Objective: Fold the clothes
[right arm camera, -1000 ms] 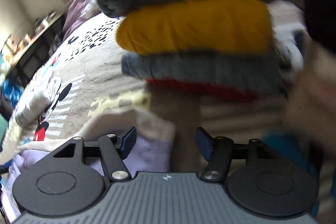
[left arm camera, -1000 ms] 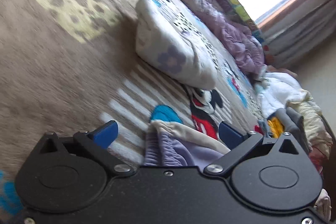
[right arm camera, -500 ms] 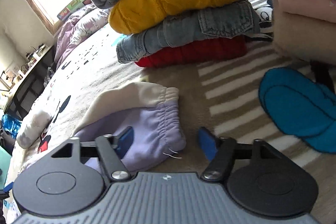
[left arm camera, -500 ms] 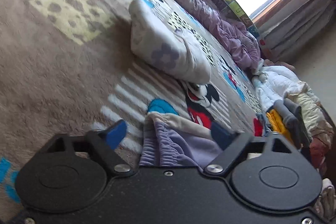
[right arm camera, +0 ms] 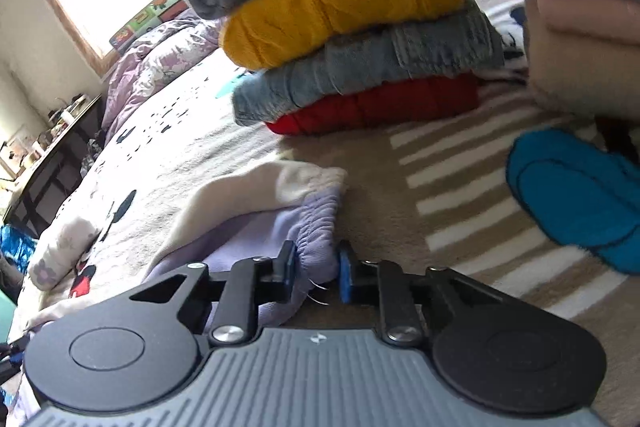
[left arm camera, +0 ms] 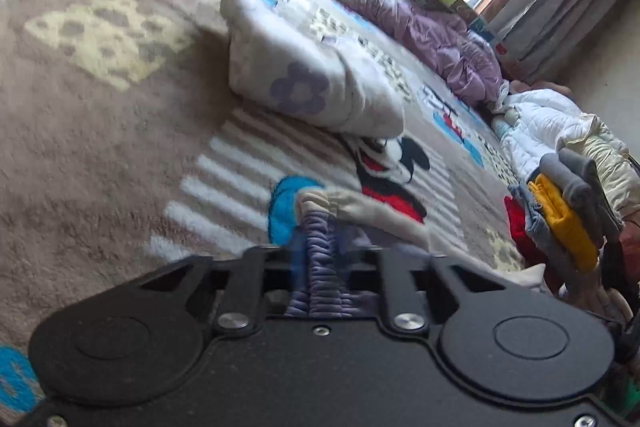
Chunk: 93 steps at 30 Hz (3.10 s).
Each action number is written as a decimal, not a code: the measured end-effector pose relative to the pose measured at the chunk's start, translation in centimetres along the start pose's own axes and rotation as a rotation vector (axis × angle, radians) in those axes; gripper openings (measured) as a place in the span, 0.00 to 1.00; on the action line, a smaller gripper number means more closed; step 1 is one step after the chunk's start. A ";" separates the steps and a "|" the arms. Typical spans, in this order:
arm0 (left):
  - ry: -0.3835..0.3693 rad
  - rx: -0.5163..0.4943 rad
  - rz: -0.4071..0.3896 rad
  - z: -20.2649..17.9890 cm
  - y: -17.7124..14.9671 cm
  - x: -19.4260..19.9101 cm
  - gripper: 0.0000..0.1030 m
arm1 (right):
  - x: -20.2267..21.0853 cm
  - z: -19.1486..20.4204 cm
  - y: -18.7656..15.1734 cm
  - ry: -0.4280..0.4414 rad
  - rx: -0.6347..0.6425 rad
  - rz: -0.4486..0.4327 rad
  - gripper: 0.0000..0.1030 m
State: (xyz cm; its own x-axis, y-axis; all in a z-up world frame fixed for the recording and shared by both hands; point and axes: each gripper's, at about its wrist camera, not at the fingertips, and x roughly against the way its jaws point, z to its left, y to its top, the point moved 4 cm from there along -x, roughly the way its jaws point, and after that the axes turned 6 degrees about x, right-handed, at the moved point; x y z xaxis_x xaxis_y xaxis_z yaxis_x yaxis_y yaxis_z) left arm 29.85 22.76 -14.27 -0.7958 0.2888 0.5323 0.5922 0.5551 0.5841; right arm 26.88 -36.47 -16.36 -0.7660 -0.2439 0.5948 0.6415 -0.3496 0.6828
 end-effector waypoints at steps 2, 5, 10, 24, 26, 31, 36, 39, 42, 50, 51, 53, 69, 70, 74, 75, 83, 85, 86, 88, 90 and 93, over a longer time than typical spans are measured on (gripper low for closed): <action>-0.027 0.009 -0.038 -0.1 0.6 0.9 0.05 | 1.4 0.0 1.1 0.028 -0.025 0.000 0.21; -0.033 0.025 -0.056 0.3 0.9 1.5 0.05 | 4.1 -0.5 3.1 0.069 -0.014 0.003 0.21; -0.030 0.046 -0.040 0.8 0.9 1.4 0.05 | 7.5 -2.1 4.9 0.076 0.039 0.052 0.21; 0.011 0.068 -0.005 1.8 0.7 -0.3 0.20 | 3.0 -3.7 2.4 -0.084 0.159 0.113 0.55; -0.006 0.057 0.008 1.4 0.6 -0.8 0.20 | 2.4 -3.7 3.0 -0.083 0.168 0.101 0.55; 0.032 -0.035 0.018 0.2 0.0 -1.9 0.04 | -0.6 -2.4 2.7 -0.049 0.257 0.187 0.33; -0.023 0.005 -0.063 0.5 0.7 -1.4 0.04 | 0.1 -3.2 3.7 -0.045 0.139 0.045 0.22; -0.025 0.014 -0.068 0.7 0.7 -1.9 0.04 | 0.1 -4.0 4.2 -0.030 0.081 -0.009 0.22; 0.026 0.013 -0.001 1.2 0.4 -3.1 0.06 | -0.9 -4.6 4.2 -0.047 0.041 0.012 0.22; 0.061 -0.053 0.003 0.5 0.2 -3.1 0.11 | -0.9 -2.0 4.6 -0.111 0.222 0.036 0.51; 0.063 -0.052 -0.002 0.6 0.2 -2.8 0.17 | -0.3 -1.5 4.6 -0.124 0.262 0.023 0.51; 0.067 -0.051 -0.025 0.7 0.4 -1.9 0.43 | 1.2 -0.4 4.5 -0.133 0.329 0.000 0.51; 0.004 -0.022 -0.024 -1.1 -3.2 7.5 0.46 | 14.5 6.2 -5.3 0.103 0.452 0.062 0.51; 0.007 -0.020 -0.022 -1.4 -3.5 8.2 0.46 | 15.0 7.3 -6.4 0.129 0.483 0.067 0.51; 0.009 0.000 -0.015 -2.3 -5.0 10.1 0.47 | 15.8 12.9 -11.0 0.237 0.659 0.103 0.51; 0.003 0.014 -0.009 -2.5 -5.6 10.4 0.47 | 15.7 14.3 -12.2 0.254 0.709 0.114 0.51; 0.105 0.038 0.091 -4.9 -10.6 8.6 0.49 | 12.7 21.1 -18.5 0.339 0.869 0.193 0.47; 0.158 0.031 0.086 -4.9 -11.1 7.4 0.41 | 11.9 21.3 -19.5 0.347 0.840 0.227 0.20; 0.179 0.023 0.086 -4.9 -11.3 6.9 0.12 | 11.7 21.3 -19.8 0.344 0.832 0.218 0.11; 0.177 0.023 0.080 -5.0 -11.3 6.6 0.03 | 12.4 21.5 -20.2 0.350 0.829 0.189 0.05; 0.118 0.031 0.042 -5.3 -10.8 7.7 0.01 | 13.7 21.9 -20.1 0.348 0.846 0.133 0.04; 0.002 0.077 -0.037 -5.3 -9.6 10.7 0.01 | 16.6 22.9 -19.9 0.355 0.881 0.024 0.04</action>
State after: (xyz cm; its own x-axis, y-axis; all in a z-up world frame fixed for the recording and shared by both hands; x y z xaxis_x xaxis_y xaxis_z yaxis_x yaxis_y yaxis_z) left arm 16.37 16.42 -10.96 -0.8167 0.2657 0.5123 0.5508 0.6239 0.5544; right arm 2.36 -12.82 -10.35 -0.6268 -0.5535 0.5484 0.3471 0.4317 0.8325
